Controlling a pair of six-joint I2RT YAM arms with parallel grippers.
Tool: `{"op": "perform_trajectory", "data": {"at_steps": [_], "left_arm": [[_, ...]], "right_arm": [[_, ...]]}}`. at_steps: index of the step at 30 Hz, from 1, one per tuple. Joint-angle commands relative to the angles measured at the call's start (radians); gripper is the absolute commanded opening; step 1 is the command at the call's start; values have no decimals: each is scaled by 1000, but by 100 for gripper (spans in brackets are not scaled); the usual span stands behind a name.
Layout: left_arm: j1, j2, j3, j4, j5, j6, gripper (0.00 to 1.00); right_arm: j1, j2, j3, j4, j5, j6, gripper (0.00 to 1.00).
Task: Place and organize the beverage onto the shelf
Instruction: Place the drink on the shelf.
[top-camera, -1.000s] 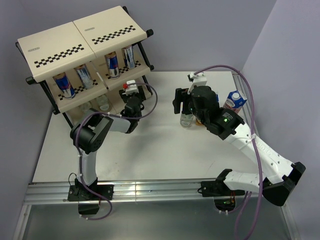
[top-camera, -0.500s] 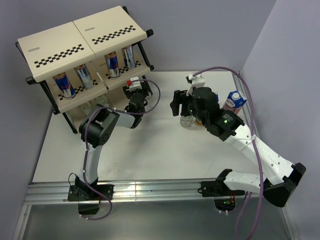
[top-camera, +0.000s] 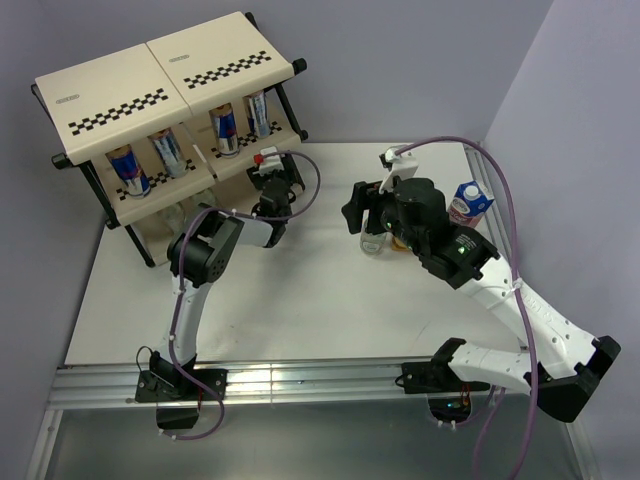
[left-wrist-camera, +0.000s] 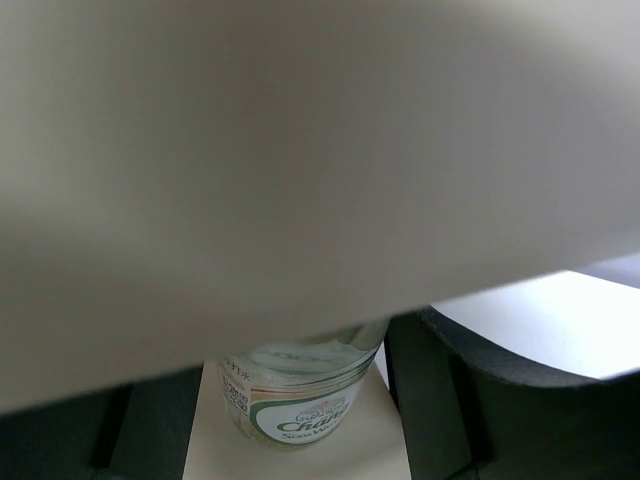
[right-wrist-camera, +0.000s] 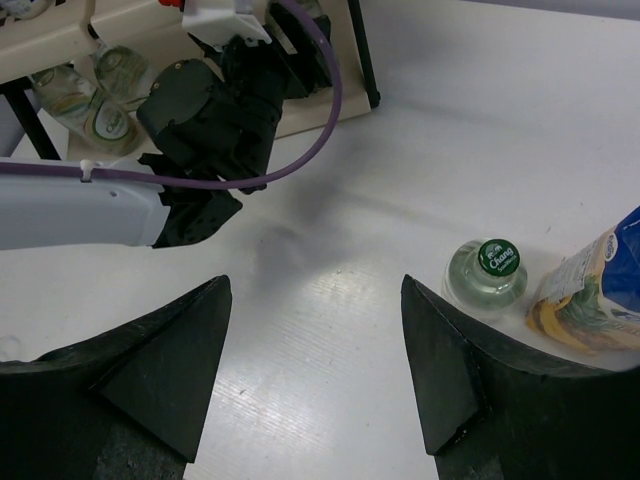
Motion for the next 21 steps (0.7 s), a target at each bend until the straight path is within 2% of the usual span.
{"op": "perform_trajectory", "data": {"at_steps": [1,6,13,15,16,21], "left_arm": [[4,-14,76,148,12,-22,0],[6,-12,76,128,30,-36,3],[3,-31,25,142,32,-45,36],[1,-31,17,142,29,-39,42],[-2,-29,16,142,21,-36,49],[-8,-29,-15,173,8,-24,55]], "right_arm": [[-3,-14,-9,41,-12,-6,76],[-3,-20,-12,44,-15,-7,76],[-3,-21,-12,44,-15,-7,76],[-3,-23,-13,43,-17,-7,76],[-3,-26,-12,44,-17,-7,76],[-3,-31,-18,47,-18,-7,76]]}}
